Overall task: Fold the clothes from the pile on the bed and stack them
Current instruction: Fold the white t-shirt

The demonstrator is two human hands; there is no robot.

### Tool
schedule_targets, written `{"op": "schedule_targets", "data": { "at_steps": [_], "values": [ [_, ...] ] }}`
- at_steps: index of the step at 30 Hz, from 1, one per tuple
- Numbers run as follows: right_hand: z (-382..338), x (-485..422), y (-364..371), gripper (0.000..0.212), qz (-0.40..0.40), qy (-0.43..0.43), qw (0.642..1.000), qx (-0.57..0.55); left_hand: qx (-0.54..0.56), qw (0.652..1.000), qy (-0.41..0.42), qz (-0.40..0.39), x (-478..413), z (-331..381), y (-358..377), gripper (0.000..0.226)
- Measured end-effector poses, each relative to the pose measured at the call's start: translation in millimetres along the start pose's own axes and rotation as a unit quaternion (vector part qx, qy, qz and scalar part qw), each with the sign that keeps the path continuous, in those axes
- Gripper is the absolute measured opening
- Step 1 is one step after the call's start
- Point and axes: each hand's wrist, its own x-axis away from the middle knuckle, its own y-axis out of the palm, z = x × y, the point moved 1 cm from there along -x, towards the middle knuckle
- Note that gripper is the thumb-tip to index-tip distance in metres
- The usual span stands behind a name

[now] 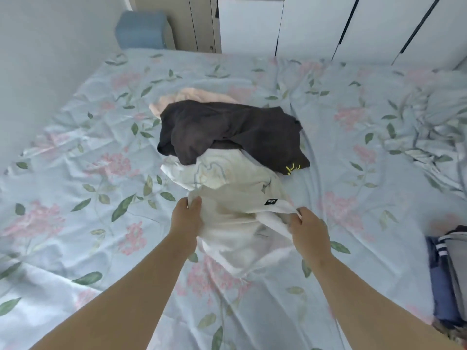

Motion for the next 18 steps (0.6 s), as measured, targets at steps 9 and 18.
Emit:
{"op": "schedule_targets", "data": {
  "at_steps": [9,18],
  "values": [
    [-150,64,-143,0.021,0.076,-0.127,0.977,-0.153,0.013,0.982,0.188,-0.015,118,165,-71,0.032],
    [-238,147,-270,0.018,0.118,-0.162,0.892,-0.405,0.063,0.931,0.350,-0.077,243,268,-112,0.019]
  ]
}}
